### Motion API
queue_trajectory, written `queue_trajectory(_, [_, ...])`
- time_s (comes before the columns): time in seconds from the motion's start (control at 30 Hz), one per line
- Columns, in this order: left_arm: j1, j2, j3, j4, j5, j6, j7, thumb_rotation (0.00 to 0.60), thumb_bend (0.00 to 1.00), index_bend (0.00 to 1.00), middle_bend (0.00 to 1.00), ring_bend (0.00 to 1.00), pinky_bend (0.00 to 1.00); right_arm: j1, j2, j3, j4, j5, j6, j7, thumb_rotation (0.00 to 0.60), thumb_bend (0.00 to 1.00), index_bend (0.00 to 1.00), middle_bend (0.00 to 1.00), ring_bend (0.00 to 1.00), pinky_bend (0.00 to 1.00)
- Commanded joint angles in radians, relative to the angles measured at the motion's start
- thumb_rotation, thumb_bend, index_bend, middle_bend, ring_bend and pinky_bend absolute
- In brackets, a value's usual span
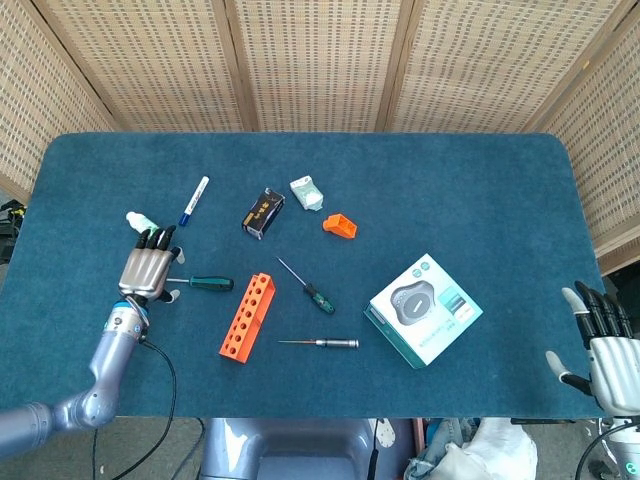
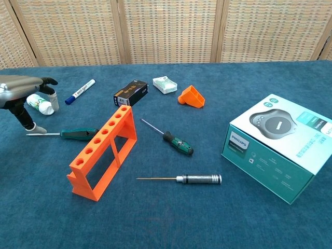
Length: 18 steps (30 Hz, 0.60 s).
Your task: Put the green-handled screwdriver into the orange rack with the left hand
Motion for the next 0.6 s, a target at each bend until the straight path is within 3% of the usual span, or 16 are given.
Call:
queue_trajectory(0.03, [-0.009,-0.013,0.003,0.01,-0.011,0.001,0.005,0.6,0.2,0.39,0.0,0.0,0.0,0.0,0.0,0.0,0.001,0.0,-0.001,0.001,0.6,0.26,0.0,0.0,0.0,0.0])
queue_trajectory(0.6, [-0.067,-0.125,0.012,0.079,-0.085,0.024,0.035,0.6,0.21,0.43,0.0,0.0,0.0,0.0,0.002,0.001,0.006,0.005,-0.004,0.022,0.6,0.26,0.0,0.0,0.0,0.0])
